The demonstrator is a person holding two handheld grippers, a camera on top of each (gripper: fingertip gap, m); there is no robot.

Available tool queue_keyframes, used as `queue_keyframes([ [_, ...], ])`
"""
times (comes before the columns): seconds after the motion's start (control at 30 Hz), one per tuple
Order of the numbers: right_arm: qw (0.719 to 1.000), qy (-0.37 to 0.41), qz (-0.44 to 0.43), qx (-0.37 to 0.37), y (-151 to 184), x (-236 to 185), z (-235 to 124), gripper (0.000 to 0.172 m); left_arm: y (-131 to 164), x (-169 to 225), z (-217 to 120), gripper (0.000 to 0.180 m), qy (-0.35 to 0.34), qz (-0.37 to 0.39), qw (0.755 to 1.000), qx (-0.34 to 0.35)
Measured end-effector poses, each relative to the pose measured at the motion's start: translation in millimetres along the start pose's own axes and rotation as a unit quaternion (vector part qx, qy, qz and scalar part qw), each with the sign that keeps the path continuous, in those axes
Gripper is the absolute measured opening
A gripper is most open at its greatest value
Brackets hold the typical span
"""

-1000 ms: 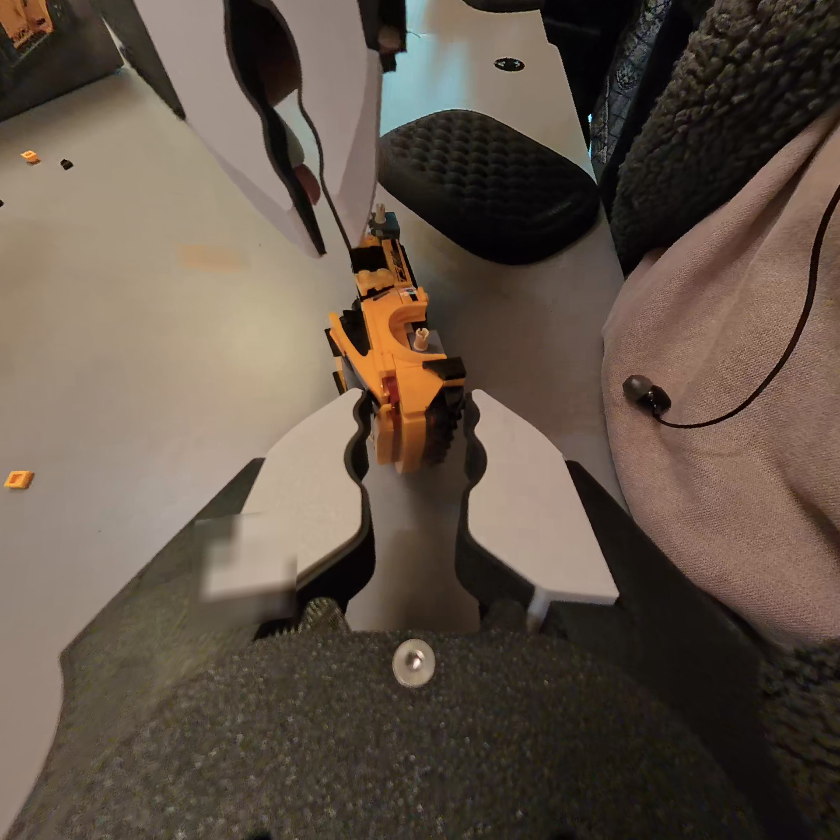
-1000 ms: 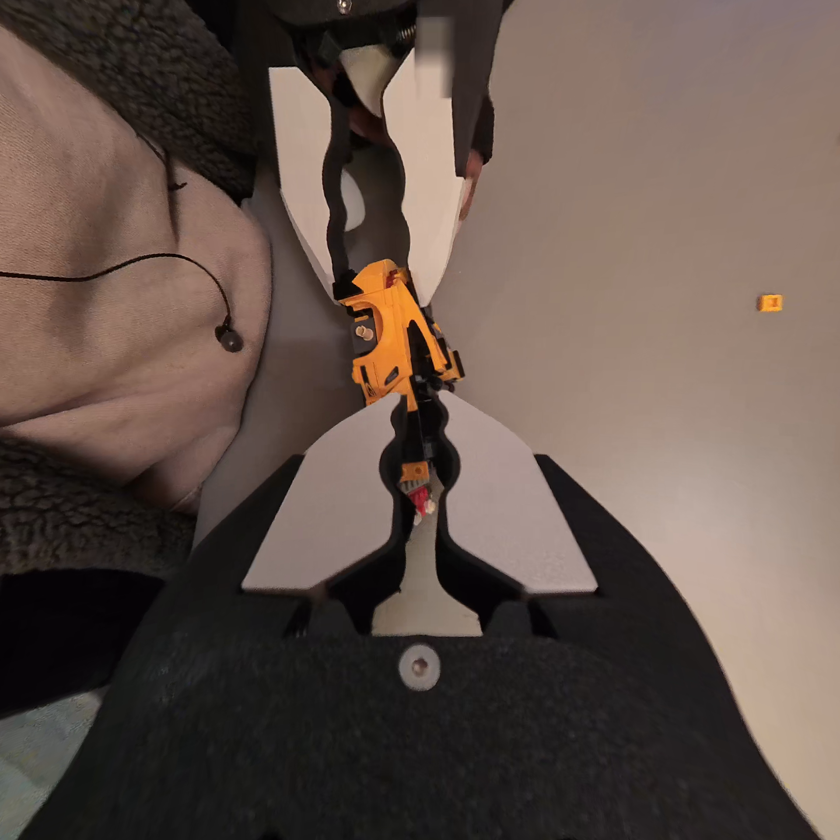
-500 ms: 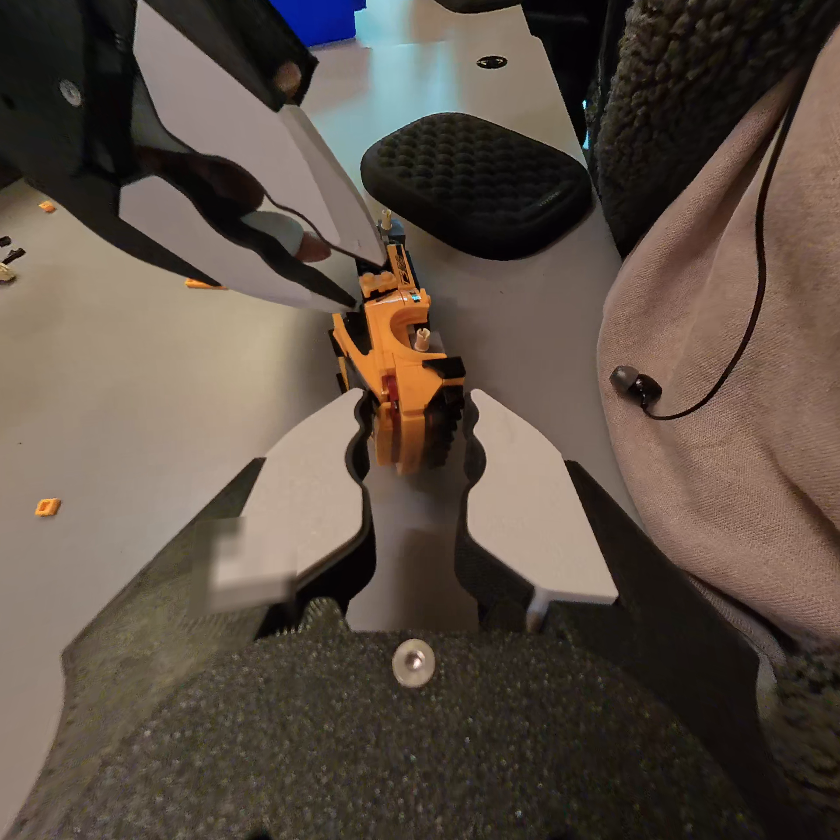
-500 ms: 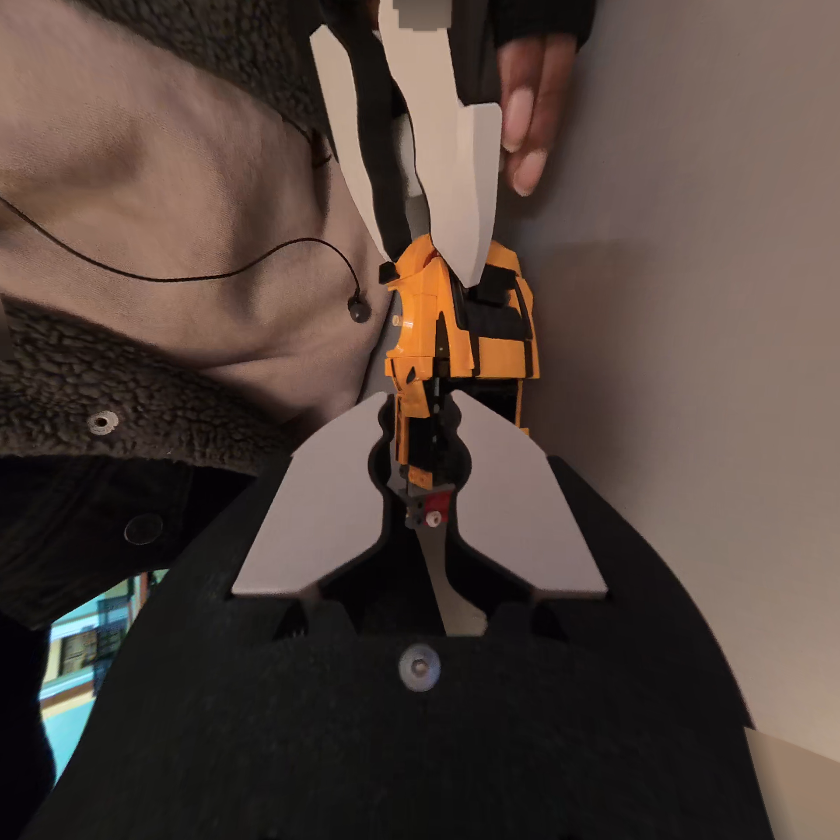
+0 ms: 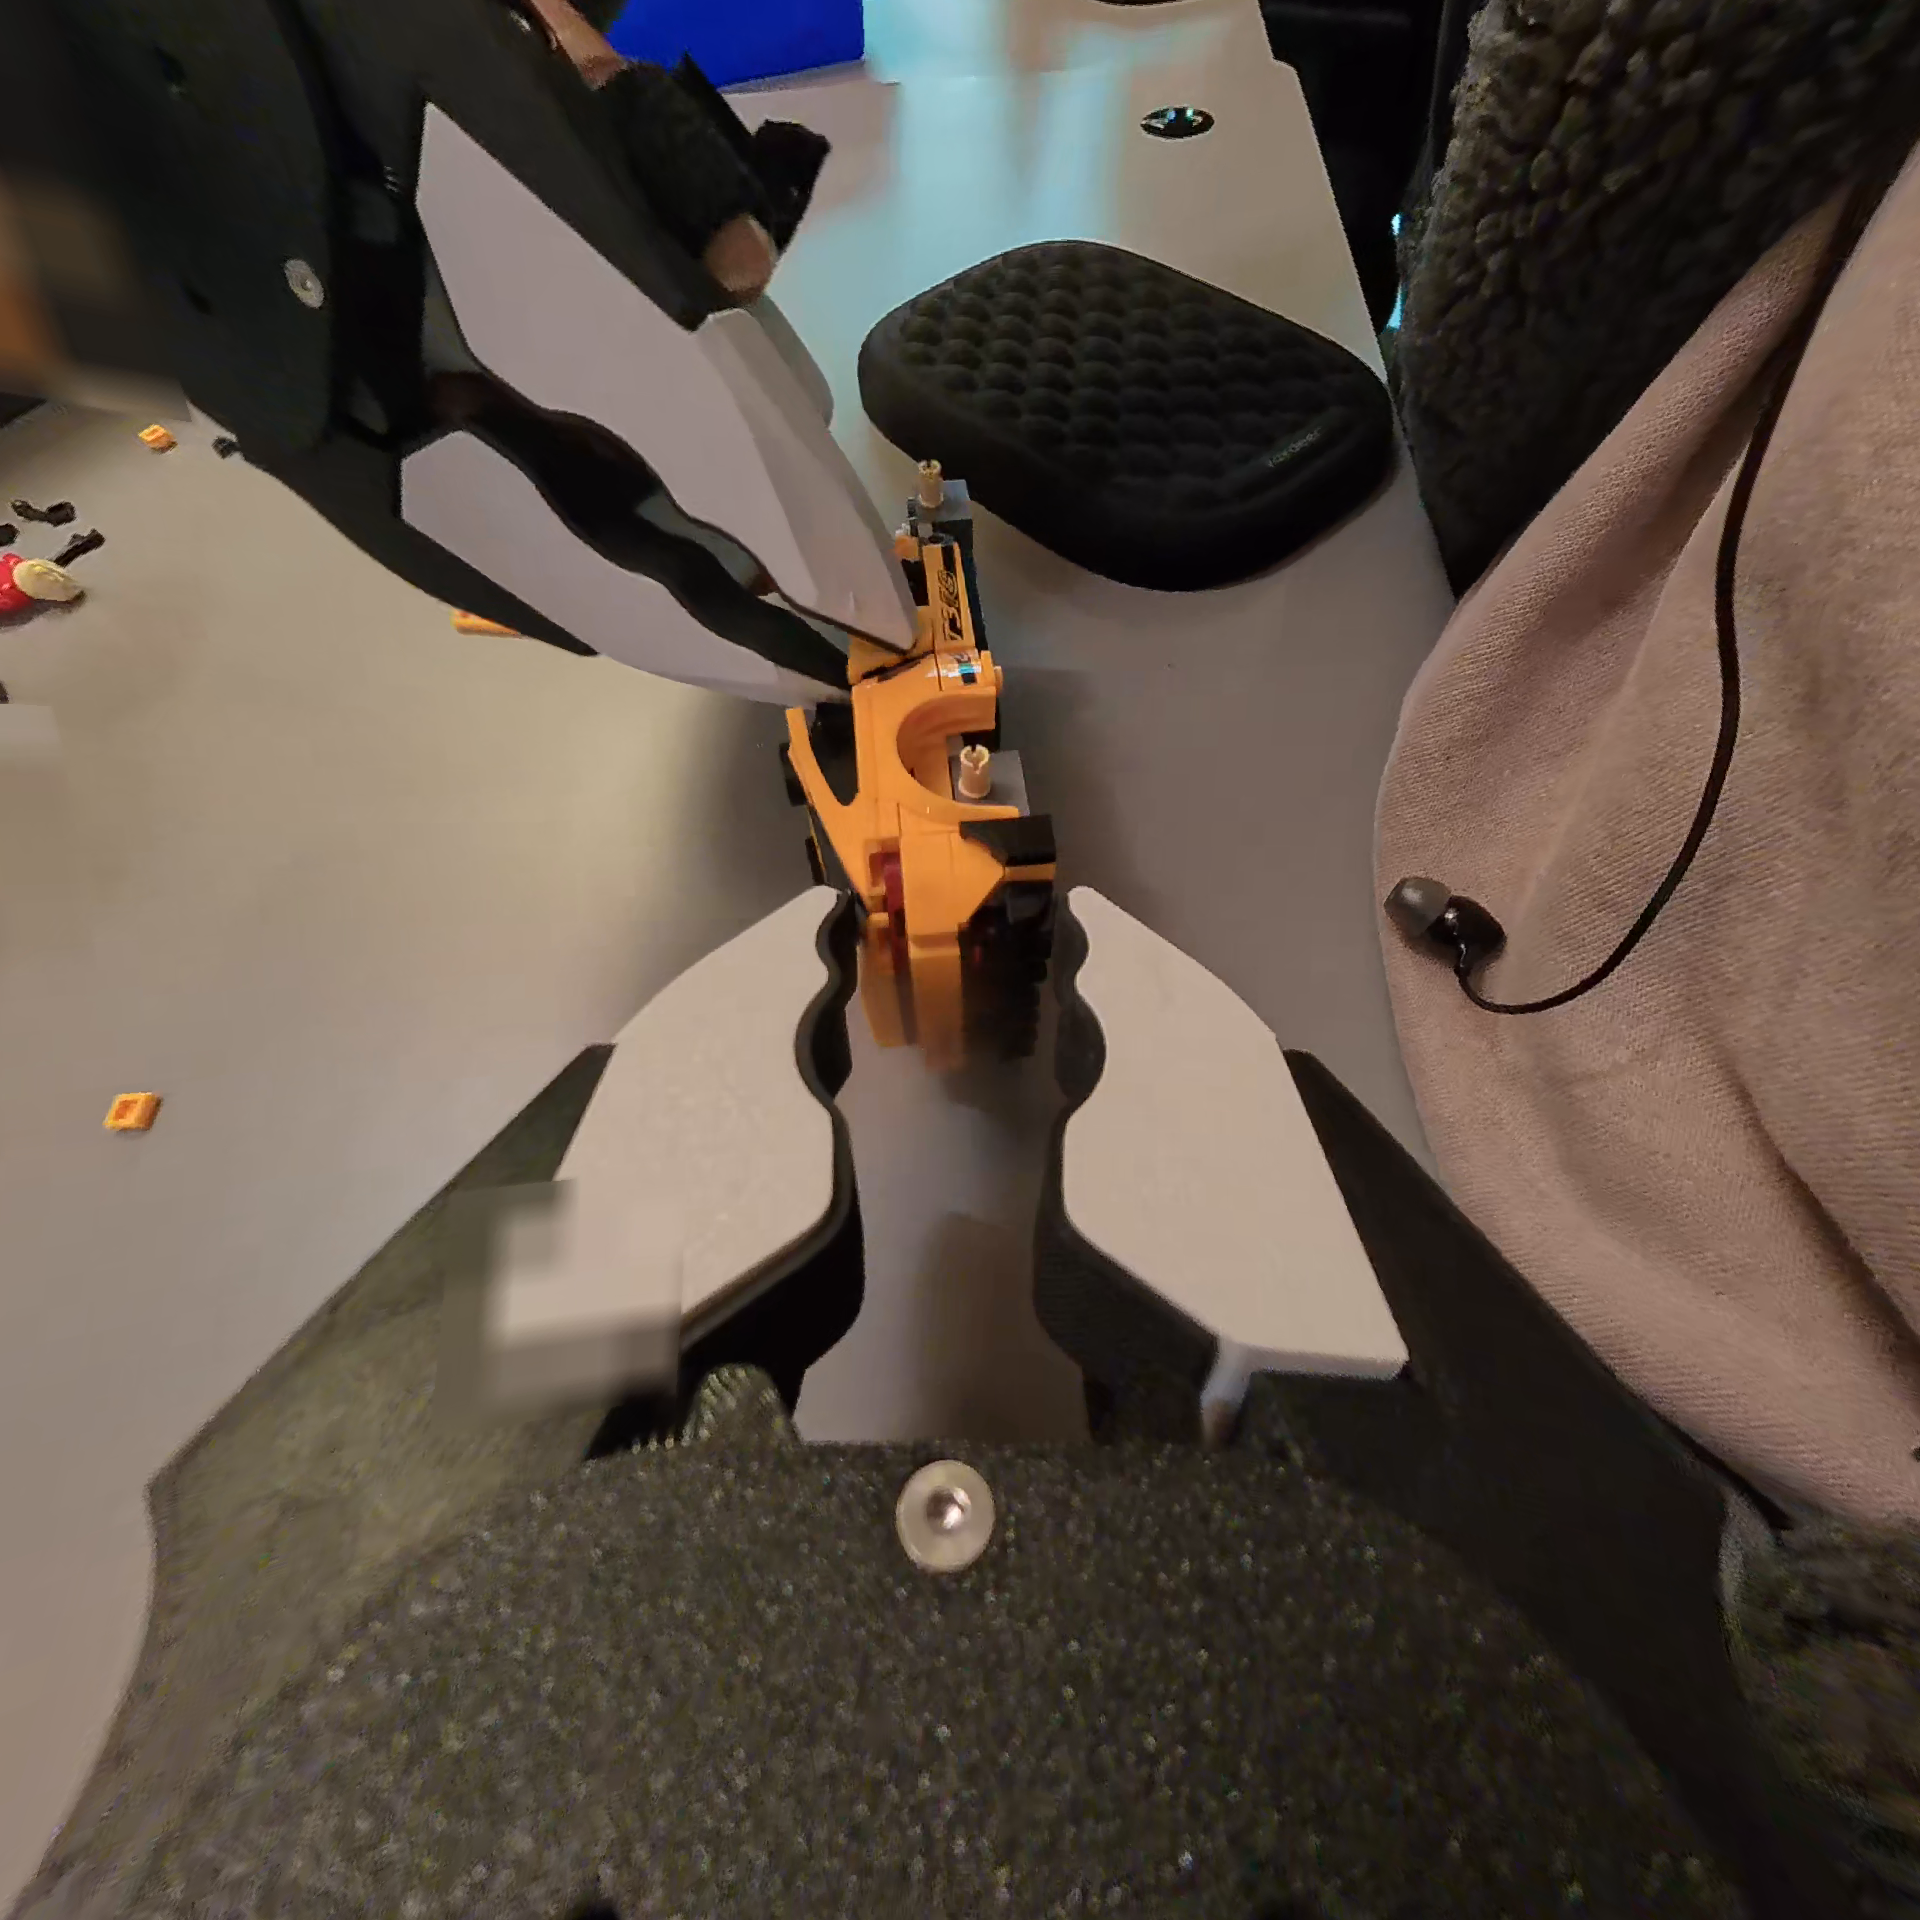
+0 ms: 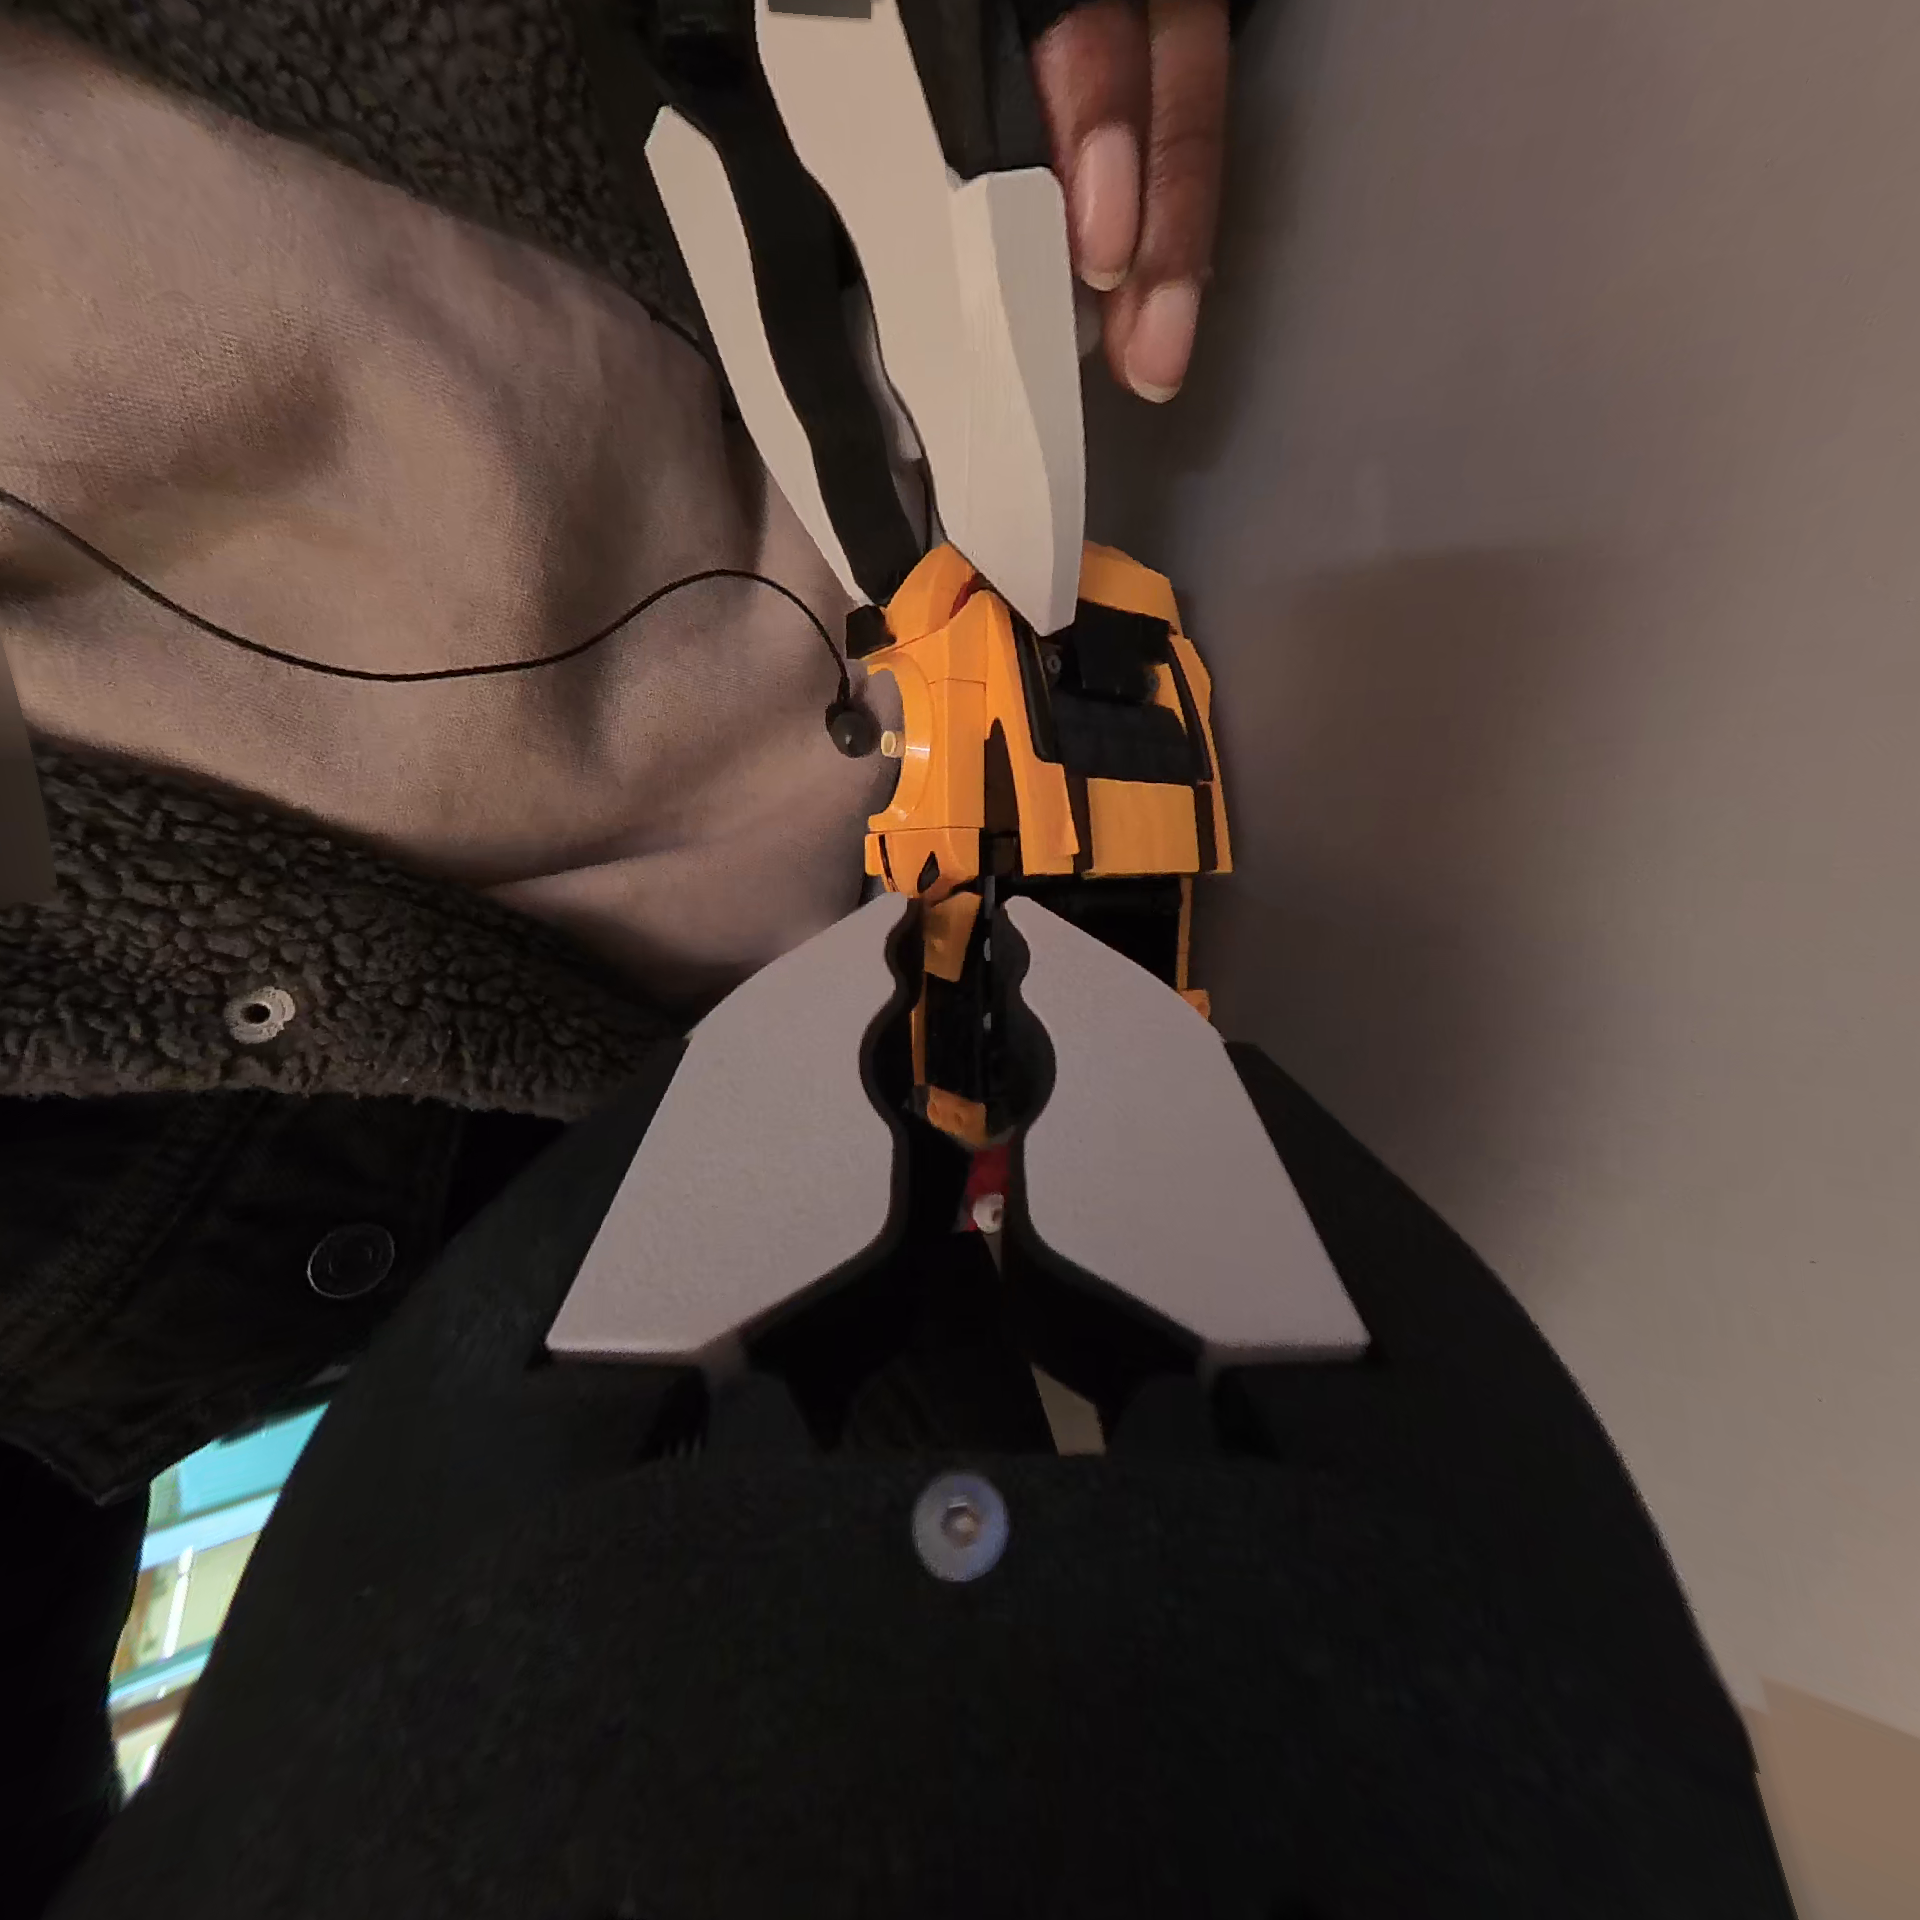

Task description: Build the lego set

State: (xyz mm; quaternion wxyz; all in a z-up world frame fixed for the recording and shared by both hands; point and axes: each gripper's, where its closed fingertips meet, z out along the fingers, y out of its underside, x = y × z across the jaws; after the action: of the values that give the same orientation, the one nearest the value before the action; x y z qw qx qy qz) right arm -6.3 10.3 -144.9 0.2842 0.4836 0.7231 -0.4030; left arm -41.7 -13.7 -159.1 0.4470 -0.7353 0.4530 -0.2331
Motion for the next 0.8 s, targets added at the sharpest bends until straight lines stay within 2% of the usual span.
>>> queue_keyframes([
  [0.23, 0.998, -0.003, 0.001, 0.057, 1, -3, 4, 0.011, -1, 5, 0, 0.036, 0.002, 0.007, 1.0, 0.002],
  [0.63, 0.994, 0.017, -0.039, 0.098, -2, -7, -3, 0.02, -1, 7, -1, 0.036, 0.013, 0.006, 1.0, 0.01],
  [0.8, 0.987, 0.091, -0.084, 0.1, 1, -8, -11, 0.015, -1, 7, -2, 0.036, 0.015, 0.003, 1.0, 0.012],
])
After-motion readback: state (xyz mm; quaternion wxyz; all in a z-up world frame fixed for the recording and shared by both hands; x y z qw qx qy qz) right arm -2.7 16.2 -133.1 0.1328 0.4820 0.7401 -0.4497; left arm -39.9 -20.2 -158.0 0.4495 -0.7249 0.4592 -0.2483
